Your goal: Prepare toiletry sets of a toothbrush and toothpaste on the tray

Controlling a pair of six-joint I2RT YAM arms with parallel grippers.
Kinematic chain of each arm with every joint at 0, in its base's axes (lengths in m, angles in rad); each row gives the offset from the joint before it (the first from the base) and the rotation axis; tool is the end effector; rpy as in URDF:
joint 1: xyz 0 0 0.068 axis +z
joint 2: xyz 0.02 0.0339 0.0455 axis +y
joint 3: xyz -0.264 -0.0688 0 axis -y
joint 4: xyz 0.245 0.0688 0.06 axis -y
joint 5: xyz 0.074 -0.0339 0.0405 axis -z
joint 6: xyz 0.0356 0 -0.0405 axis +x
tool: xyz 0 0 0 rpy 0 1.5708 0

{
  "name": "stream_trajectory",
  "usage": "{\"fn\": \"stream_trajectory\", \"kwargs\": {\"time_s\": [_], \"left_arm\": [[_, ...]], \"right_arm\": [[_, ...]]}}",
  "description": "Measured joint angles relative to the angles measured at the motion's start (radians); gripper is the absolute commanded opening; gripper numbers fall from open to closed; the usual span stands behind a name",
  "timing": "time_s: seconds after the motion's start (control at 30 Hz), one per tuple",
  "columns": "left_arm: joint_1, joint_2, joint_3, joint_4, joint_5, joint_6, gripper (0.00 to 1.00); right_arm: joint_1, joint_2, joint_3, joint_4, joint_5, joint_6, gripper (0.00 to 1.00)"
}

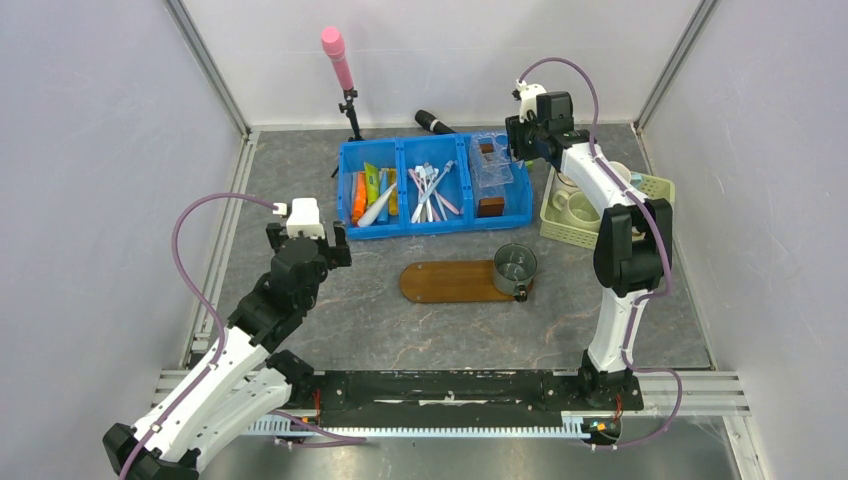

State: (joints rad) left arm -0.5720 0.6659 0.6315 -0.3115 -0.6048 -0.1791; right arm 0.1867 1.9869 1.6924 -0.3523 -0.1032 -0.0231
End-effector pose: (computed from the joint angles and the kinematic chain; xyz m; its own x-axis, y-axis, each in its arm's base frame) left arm 0.1425 -0.0677 0.2931 -0.2797 0.0058 -0.9601 -0.0552 0.9982 0.0221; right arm 0.4571 0.0901 0.2753 -0.5859 -0.1341 -0.7992 -0.2790 0.9593 0.0436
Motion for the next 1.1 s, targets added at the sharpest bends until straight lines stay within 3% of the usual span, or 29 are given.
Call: {"fn": "stream_trajectory", "kwargs": {"time_s": [0.9,1.1], "left_arm": [[0.0,0.002,0.0,0.005,0.001,0.0,1.0],[0.0,0.008,0.0,0.007,0.002,0.0,1.0]], "right_arm": [[0.031,-0.081,0.052,-0.03,0.018,0.011,0.5],[0.093,-0.08,0.052,-0.038,0.04,0.042,0.4]]}}
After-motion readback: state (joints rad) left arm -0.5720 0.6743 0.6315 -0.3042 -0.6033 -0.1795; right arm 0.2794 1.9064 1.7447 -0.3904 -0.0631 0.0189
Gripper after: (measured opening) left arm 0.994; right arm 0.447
